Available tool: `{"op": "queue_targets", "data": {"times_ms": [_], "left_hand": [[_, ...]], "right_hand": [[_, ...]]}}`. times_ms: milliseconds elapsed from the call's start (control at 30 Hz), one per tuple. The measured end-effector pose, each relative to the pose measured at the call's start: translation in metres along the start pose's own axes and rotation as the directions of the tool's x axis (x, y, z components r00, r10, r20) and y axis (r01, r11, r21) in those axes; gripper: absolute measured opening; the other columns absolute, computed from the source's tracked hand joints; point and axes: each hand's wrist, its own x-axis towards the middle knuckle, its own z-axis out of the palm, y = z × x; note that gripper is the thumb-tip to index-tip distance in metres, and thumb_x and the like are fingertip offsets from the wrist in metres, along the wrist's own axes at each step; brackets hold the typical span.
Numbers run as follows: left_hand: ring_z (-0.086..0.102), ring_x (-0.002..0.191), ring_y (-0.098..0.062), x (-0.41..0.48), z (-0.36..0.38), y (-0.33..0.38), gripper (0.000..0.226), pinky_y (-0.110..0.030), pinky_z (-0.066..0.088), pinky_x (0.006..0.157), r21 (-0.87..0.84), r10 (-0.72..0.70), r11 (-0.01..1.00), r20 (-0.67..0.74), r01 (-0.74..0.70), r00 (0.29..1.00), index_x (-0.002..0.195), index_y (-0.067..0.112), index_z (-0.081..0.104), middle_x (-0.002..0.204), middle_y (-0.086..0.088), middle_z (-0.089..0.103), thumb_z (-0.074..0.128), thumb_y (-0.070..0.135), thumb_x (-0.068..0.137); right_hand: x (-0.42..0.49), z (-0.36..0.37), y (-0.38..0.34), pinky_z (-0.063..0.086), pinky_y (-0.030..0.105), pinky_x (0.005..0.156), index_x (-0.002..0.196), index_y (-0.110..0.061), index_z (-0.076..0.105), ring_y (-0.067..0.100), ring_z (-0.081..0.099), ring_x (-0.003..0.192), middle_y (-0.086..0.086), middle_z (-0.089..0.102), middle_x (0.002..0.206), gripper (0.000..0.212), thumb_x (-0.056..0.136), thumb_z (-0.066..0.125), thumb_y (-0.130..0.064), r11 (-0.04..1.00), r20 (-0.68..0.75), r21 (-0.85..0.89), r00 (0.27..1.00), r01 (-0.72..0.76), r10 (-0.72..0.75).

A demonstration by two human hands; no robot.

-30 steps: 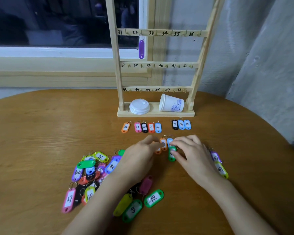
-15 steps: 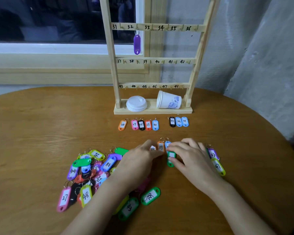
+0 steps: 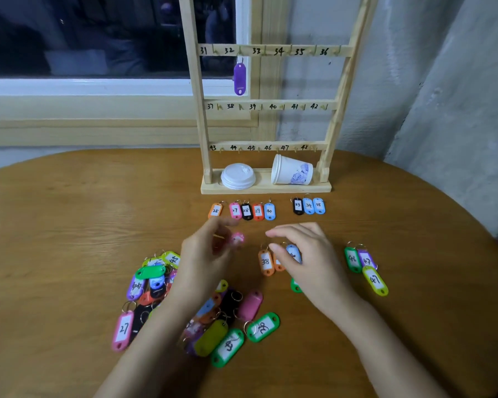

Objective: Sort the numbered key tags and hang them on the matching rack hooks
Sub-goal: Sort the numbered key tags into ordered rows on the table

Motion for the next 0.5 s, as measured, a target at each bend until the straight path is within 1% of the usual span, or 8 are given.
{"op": "queue_targets", "data": {"times_ms": [100, 167, 233, 267, 300, 367, 433, 500], "left_hand": [[0.068, 0.073, -0.021, 0.005, -0.008, -0.004, 0.006, -0.04, 0.055, 0.071, -0.084, -0.08, 0.993, -0.034, 0.077, 0.996, 0.081, 0.02, 0.069, 0.075, 0.0, 0.071, 0.071, 0.014, 0.082], [0.068, 0.071, -0.022, 0.005, -0.01, -0.005, 0.003, -0.036, 0.054, 0.068, -0.18, -0.122, 0.977, -0.03, 0.115, 0.992, 0.083, 0.015, 0.07, 0.074, -0.005, 0.072, 0.071, 0.012, 0.082], [0.069, 0.069, -0.018, 0.003, -0.01, -0.007, 0.006, -0.029, 0.054, 0.066, -0.292, -0.169, 0.944, -0.02, 0.156, 0.985, 0.087, 0.009, 0.07, 0.077, -0.009, 0.073, 0.07, 0.008, 0.081], [0.07, 0.069, -0.017, 0.002, -0.01, -0.007, 0.008, -0.027, 0.054, 0.066, -0.322, -0.185, 0.931, -0.013, 0.171, 0.983, 0.088, 0.008, 0.07, 0.079, -0.01, 0.073, 0.071, 0.007, 0.081], [0.071, 0.07, -0.016, 0.001, -0.009, -0.008, 0.009, -0.026, 0.055, 0.066, -0.336, -0.193, 0.925, -0.008, 0.179, 0.981, 0.089, 0.007, 0.07, 0.08, -0.011, 0.073, 0.071, 0.007, 0.08], [0.07, 0.072, -0.016, 0.002, -0.008, -0.01, 0.01, -0.028, 0.054, 0.067, -0.335, -0.193, 0.925, -0.004, 0.181, 0.981, 0.088, 0.009, 0.071, 0.082, -0.013, 0.072, 0.073, 0.007, 0.078], [0.069, 0.073, -0.018, 0.003, -0.008, -0.011, 0.01, -0.029, 0.054, 0.068, -0.333, -0.181, 0.926, 0.021, 0.178, 0.983, 0.086, 0.011, 0.072, 0.082, -0.013, 0.072, 0.074, 0.008, 0.077], [0.067, 0.071, -0.013, 0.003, -0.007, -0.009, 0.01, -0.025, 0.053, 0.066, -0.33, -0.168, 0.927, 0.059, 0.179, 0.984, 0.086, 0.014, 0.073, 0.08, -0.009, 0.073, 0.073, 0.009, 0.076]], "right_hand": [[0.01, 0.015, -0.009, 0.04, 0.021, 0.086, 0.105, -0.027, 0.069, 0.005, 0.049, 0.103, -0.02, 0.065, 0.101, 0.019, 0.088, 0.065, -0.023, 0.998, -0.05, 0.059, 0.998, -0.026, 0.029], [0.013, 0.023, -0.014, 0.044, 0.022, 0.084, 0.103, -0.027, 0.07, 0.005, 0.051, 0.1, -0.025, 0.063, 0.095, 0.018, 0.086, 0.066, -0.022, 0.994, -0.076, 0.098, 0.996, -0.04, 0.048], [0.011, 0.03, -0.018, 0.047, 0.022, 0.08, 0.101, -0.026, 0.071, 0.006, 0.055, 0.095, -0.035, 0.055, 0.085, 0.019, 0.083, 0.069, -0.02, 0.986, -0.091, 0.154, 0.993, -0.058, 0.073], [0.009, 0.033, -0.019, 0.048, 0.022, 0.078, 0.1, -0.026, 0.071, 0.005, 0.057, 0.092, -0.036, 0.053, 0.081, 0.019, 0.082, 0.071, -0.02, 0.982, -0.087, 0.174, 0.993, -0.07, 0.086], [0.008, 0.035, -0.018, 0.05, 0.023, 0.077, 0.1, -0.027, 0.071, 0.004, 0.058, 0.09, -0.033, 0.054, 0.08, 0.02, 0.081, 0.071, -0.02, 0.978, -0.076, 0.191, 0.992, -0.083, 0.099], [0.007, 0.04, -0.016, 0.052, 0.022, 0.076, 0.099, -0.028, 0.071, 0.003, 0.061, 0.084, -0.019, 0.06, 0.084, 0.02, 0.08, 0.073, -0.022, 0.968, -0.049, 0.226, 0.991, -0.11, 0.124], [0.007, 0.042, -0.013, 0.051, 0.016, 0.073, 0.097, -0.027, 0.072, 0.002, 0.063, 0.08, -0.008, 0.064, 0.086, 0.018, 0.081, 0.073, -0.021, 0.96, -0.021, 0.251, 0.991, -0.122, 0.131], [0.008, 0.043, -0.012, 0.048, 0.011, 0.068, 0.094, -0.023, 0.072, 0.002, 0.063, 0.078, -0.006, 0.068, 0.084, 0.014, 0.081, 0.072, -0.018, 0.955, 0.007, 0.27, 0.992, -0.123, 0.126]]}}
